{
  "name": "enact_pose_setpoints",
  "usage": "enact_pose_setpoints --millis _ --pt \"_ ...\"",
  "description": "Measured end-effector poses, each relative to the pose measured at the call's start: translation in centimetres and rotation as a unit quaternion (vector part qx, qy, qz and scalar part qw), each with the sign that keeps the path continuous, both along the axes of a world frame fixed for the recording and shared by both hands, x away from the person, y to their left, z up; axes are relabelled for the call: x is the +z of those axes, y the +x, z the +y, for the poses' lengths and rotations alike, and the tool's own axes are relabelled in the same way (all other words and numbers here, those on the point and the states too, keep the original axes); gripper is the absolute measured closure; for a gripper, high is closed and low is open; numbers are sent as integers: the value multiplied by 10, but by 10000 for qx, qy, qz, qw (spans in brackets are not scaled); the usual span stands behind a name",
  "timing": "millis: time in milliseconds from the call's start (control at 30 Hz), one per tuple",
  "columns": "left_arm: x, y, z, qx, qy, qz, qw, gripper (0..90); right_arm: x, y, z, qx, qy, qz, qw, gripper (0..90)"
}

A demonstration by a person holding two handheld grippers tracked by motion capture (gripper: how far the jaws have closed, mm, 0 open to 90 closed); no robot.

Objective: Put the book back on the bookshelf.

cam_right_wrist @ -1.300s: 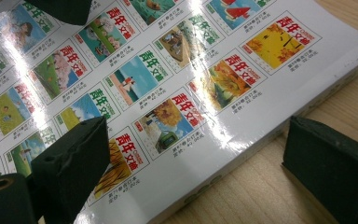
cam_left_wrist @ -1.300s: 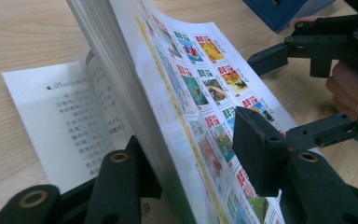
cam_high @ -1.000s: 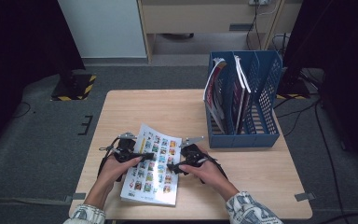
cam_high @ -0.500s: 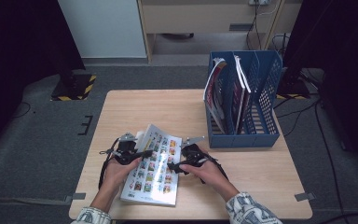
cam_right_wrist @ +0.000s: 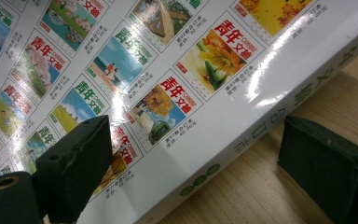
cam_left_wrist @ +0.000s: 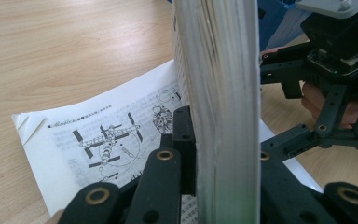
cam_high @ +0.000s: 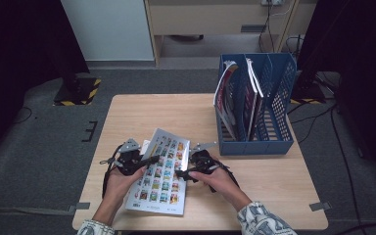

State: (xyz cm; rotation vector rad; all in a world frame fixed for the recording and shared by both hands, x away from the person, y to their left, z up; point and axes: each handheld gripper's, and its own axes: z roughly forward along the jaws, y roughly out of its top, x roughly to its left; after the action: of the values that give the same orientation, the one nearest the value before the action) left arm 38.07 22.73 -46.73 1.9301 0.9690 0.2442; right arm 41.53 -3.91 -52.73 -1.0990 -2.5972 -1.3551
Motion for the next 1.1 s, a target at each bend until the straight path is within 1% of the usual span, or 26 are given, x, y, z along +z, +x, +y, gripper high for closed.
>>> enact_pose_setpoints --millis 33,200,367,467,533,600,733,833,967,1000,1100 --pt "0 0 0 -9 1 -8 10000 811 0 0 0 27 -6 -15 10000 99" --pt "1 0 0 -27 -34 -31 10000 811 -1 -1 3 97 28 47 9999 96" --pt "2 -1 -1 -31 -77 -76 9999 812 -3 1 7 122 154 251 9995 89" --pt "2 0 -1 -28 -96 -80 9999 811 -4 1 8 129 169 290 9994 84" --pt "2 0 -1 -23 -127 -75 9999 812 -5 2 11 147 230 384 9989 76" --pt "2 0 0 -5 -164 -76 9998 812 -6 2 12 144 252 379 9989 73" --pt "0 2 2 64 -247 -15 9997 811 -5 3 15 149 197 384 9990 73" --pt "-2 3 3 131 -238 27 9996 811 -4 3 16 128 167 439 9988 74" --pt "-6 5 2 262 -51 79 9996 803 -3 4 17 145 71 390 9991 79" --pt "-8 6 3 331 49 123 9994 799 -3 4 17 145 51 380 9992 82" --pt "-15 9 4 479 191 244 9984 787 -3 3 18 122 -16 342 9993 104"
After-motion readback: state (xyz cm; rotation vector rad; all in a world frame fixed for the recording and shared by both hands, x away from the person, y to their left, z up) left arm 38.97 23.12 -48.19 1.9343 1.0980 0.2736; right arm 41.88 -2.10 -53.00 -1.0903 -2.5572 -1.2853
